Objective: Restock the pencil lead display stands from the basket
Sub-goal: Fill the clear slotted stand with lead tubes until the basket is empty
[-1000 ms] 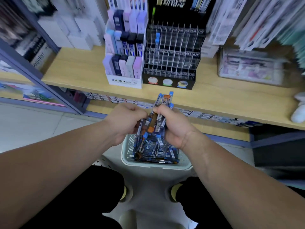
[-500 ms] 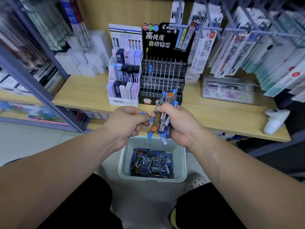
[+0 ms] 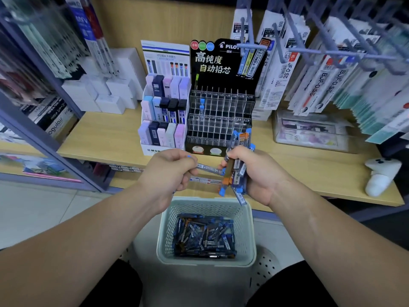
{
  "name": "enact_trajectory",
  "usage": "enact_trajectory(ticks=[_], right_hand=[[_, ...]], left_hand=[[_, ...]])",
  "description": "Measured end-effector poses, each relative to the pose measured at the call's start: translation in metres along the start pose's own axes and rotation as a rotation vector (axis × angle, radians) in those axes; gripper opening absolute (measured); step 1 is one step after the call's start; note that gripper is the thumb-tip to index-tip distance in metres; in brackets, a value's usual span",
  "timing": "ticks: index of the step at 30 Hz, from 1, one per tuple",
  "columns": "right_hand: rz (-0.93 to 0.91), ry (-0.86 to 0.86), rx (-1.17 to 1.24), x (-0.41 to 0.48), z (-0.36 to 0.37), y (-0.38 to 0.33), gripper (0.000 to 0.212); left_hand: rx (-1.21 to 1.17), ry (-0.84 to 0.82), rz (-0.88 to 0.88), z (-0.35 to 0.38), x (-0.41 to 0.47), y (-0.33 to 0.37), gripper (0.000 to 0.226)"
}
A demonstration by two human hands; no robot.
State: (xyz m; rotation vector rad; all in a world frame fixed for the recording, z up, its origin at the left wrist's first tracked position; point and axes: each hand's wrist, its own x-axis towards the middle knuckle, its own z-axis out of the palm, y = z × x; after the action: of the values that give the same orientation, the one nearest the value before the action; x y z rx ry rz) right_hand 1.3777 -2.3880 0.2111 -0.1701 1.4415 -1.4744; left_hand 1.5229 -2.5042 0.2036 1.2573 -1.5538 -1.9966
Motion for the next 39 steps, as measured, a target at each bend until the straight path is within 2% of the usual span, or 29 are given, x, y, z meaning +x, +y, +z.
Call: enact_trajectory(ticks=[5,10,14,17,20,24,32,36,39], right_hand=[[0.061,0.004,-0.023,0.018,-0.011,0.008,0.005],[0.076,-0.060,-0.029,0.034,-0.004,0.004,0.002],[0.073,-0.120,0.009,0.041,0.006,0.006,0.008],[0.079,-0.151,0.031,0.046,0.012,0.004,0.006],[0.089,-0.167,0.029,0.050,0.016,0.002,0.005],[0.098,-0.163,0.051,0.057,0.017,0.000,0.006],[0.037,-0.052,0.070,0.055,0.011,0.001,0.014],[0.007,-0.025,0.048,0.052,0.011,0.003,0.016],[0.000,-0.077,-0.019,0.048,0.013,0.001,0.010]], left_hand=[[-0.017,0.039,-0.011,-0.007,0.019,-0.001,0.015],[-0.101,0.007,0.073,-0.001,0.027,0.004,0.025],[0.080,-0.120,0.173,0.005,0.026,-0.002,0.020],[0.203,-0.261,0.186,0.006,0.025,-0.003,0.065],[0.193,-0.298,0.124,0.002,0.031,0.000,0.081],[0.140,-0.322,0.101,0.006,0.037,0.006,0.072],[0.056,-0.206,0.012,0.007,0.030,-0.006,0.039],[0.090,-0.141,0.050,0.004,0.035,-0.011,0.030],[0.082,-0.106,0.111,0.003,0.038,-0.006,0.028]])
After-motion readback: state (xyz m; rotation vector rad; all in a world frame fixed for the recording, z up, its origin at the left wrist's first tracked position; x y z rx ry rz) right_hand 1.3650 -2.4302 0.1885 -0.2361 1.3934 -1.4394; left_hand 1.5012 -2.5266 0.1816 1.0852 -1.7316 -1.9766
